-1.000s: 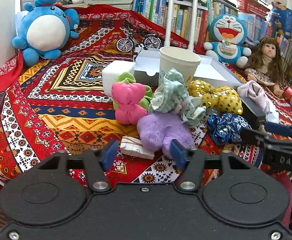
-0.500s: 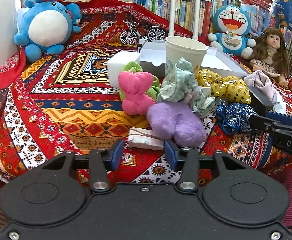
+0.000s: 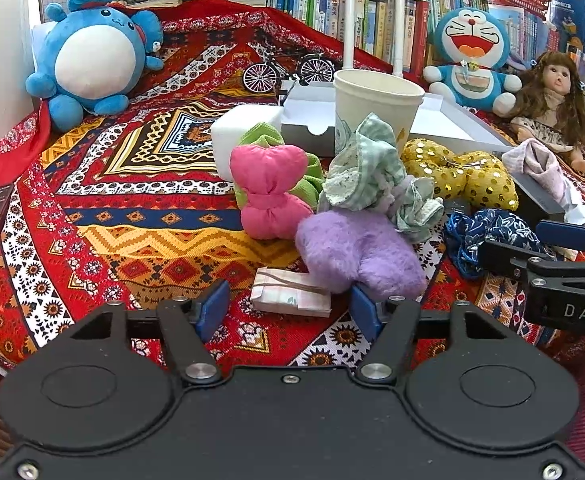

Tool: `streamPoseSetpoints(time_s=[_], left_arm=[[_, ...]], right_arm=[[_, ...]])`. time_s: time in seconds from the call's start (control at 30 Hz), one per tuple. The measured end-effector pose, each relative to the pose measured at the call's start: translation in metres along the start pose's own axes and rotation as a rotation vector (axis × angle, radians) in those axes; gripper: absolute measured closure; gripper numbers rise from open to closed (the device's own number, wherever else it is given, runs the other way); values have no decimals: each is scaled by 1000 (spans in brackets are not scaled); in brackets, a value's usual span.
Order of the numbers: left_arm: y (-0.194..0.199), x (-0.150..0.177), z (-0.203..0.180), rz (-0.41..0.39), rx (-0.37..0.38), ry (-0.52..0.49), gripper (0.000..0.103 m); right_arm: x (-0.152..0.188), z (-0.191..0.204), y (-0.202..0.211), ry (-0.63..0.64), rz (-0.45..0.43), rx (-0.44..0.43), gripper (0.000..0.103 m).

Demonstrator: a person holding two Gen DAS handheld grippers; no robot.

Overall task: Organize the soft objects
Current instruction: 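Grasp the white paper packet with the left tool while the right tool grasps the blue floral pouch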

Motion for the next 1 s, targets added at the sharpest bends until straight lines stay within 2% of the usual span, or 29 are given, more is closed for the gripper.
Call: streamPoseSetpoints(time_s=[0.1,0.2,0.33,0.5,0.77,0.83,0.9,0.93,1.0], left_arm=[[-1,0,0,-2,0,-1,41],[-1,0,0,-3,-2,-4,46],[0,0,-3,-9,1,-20,63],[2,-1,-7,-15,2,-40,64],[15,-9,-9,-60,15,-41,64],[18,-12,-7,-69,17,-34,64],[19,-12,-5,-71,12,-31,63],[18,-12,-4,-66,9,-33,63],[15,-9,-1,-49,-8,-31,62]], right_arm=[[-1,0,-3,-4,-1,-1,16],[-2,2,-5,-1,-2,0,16],[-2,3,-7,3,0,1,15],[-1,5,-6,25,1,2,16],[-4,9,4,65,-25,-4,47],[-6,9,6,77,-32,16,59],[-5,8,6,78,-29,21,56],[-4,7,6,69,-23,16,49],[-3,5,5,56,-17,17,44]])
Point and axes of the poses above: each gripper's, at about its wrist camera, not at the fingertips, and y roughly against the way its jaws point, z to its left, x to its underside, the point moved 9 cm from there along -y, roughly the way its jaws point, and after that the axes turned 10 degrees about y, right-handed, at the moved point
